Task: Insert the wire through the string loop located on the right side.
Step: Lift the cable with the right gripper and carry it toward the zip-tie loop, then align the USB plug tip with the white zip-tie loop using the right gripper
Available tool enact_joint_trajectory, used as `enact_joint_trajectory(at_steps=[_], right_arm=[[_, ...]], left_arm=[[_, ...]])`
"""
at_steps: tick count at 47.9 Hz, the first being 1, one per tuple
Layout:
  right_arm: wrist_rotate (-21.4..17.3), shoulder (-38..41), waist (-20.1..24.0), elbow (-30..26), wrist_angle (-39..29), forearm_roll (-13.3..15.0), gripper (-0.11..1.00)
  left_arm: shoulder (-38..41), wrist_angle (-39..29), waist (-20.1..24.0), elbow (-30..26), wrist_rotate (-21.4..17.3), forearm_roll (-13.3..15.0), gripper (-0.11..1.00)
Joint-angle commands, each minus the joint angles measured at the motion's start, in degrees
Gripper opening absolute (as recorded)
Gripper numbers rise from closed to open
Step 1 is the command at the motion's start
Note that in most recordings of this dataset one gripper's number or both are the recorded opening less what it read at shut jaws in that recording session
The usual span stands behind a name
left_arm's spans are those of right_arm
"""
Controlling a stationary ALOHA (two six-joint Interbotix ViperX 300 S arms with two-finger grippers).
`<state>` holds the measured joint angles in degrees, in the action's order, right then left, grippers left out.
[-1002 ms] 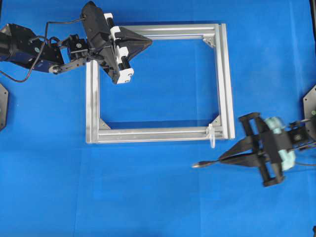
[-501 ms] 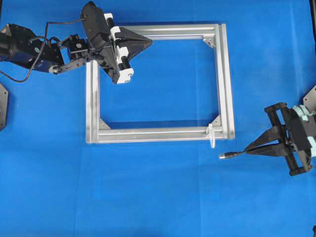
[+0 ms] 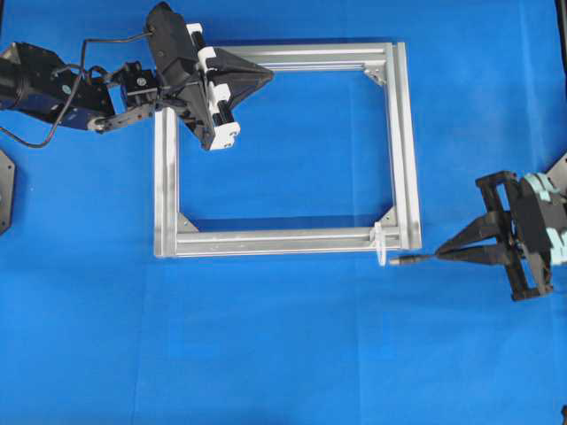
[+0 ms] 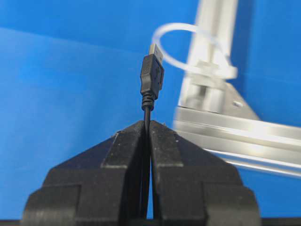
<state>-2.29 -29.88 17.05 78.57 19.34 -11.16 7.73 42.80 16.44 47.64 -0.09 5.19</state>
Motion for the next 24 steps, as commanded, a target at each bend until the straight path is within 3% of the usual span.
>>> enact_joint_trajectory(at_steps=[1, 24], right_arm=[[0.2, -0.1, -2.0, -0.4, 0.4, 0.1, -0.04], [0.3, -0.1, -3.5, -0.3, 1.0, 0.2, -0.03]], left_arm=[[-1.5, 0.5, 0.2, -1.0, -0.1, -0.2, 0.00], [-1.5, 0.5, 0.2, -0.9, -0.1, -0.2, 0.00]])
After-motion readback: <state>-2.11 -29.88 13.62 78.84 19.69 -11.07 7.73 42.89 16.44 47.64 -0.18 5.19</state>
